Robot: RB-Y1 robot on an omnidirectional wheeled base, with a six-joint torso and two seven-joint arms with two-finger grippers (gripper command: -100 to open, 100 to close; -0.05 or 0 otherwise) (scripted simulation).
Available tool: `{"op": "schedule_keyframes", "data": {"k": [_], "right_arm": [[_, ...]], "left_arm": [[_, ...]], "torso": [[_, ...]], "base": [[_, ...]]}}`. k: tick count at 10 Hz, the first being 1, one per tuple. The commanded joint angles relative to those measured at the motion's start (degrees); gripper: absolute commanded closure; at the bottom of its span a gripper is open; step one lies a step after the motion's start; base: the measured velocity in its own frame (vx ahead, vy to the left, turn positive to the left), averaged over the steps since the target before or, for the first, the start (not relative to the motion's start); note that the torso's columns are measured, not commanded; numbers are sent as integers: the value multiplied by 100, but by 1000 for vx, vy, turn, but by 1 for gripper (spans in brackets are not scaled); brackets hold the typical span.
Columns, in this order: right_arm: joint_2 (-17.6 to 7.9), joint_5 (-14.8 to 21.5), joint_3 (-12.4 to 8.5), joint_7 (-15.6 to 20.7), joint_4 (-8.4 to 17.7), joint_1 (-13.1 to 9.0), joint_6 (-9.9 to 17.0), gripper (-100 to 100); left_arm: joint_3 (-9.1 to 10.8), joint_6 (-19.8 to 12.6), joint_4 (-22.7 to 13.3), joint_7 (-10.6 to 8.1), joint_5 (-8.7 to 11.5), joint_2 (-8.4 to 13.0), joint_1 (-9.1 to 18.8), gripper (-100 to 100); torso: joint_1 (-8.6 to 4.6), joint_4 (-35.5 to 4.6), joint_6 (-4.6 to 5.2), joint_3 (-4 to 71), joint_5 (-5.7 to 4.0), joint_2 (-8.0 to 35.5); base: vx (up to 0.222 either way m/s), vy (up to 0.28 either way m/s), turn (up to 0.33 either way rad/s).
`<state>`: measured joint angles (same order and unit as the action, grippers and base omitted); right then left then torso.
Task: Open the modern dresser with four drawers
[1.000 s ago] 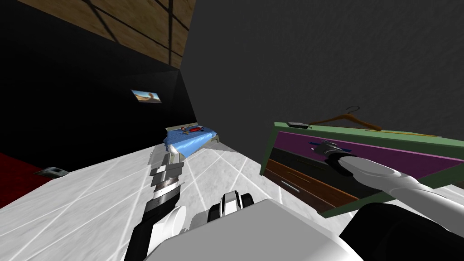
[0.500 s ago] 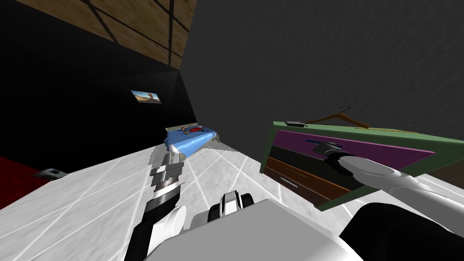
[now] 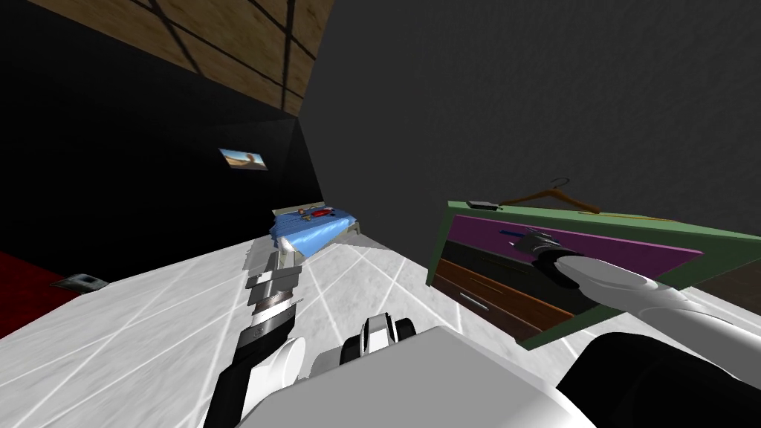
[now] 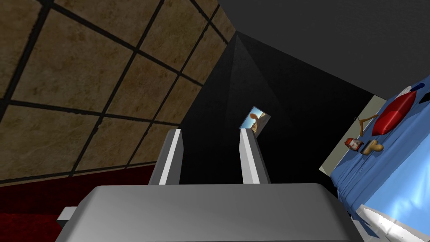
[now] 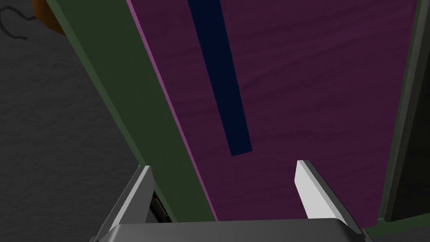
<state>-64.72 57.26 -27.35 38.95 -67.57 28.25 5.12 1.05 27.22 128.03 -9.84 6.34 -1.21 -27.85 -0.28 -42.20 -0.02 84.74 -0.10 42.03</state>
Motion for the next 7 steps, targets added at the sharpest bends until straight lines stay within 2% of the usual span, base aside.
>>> {"op": "schedule_keyframes", "data": {"k": [1, 3, 4, 7], "right_arm": [[-4, -5, 10, 2, 14, -8, 15, -100], [-9, -26, 32, -3, 30, -12, 31, -100], [-12, -29, 35, -5, 32, -13, 34, 100], [-26, -37, 25, -19, -28, 16, -1, 100]], "left_arm": [[0, 0, 0, 0, 0, 0, 0, 0], [-1, 0, 0, 0, 0, -1, 1, 0], [-1, 0, 0, 0, 0, -1, 1, 0], [-3, 0, 0, 0, 0, -3, 3, 0]], "torso": [[23, -6, 1, -12, 9, 16], [41, -14, 2, -27, 18, 40], [45, -13, 3, -27, 14, 42], [43, -11, -1, -25, 11, 36]], "base": [[55, -68, 14], [54, -80, 23], [8, -10, 1], [-71, 113, -41]]}}
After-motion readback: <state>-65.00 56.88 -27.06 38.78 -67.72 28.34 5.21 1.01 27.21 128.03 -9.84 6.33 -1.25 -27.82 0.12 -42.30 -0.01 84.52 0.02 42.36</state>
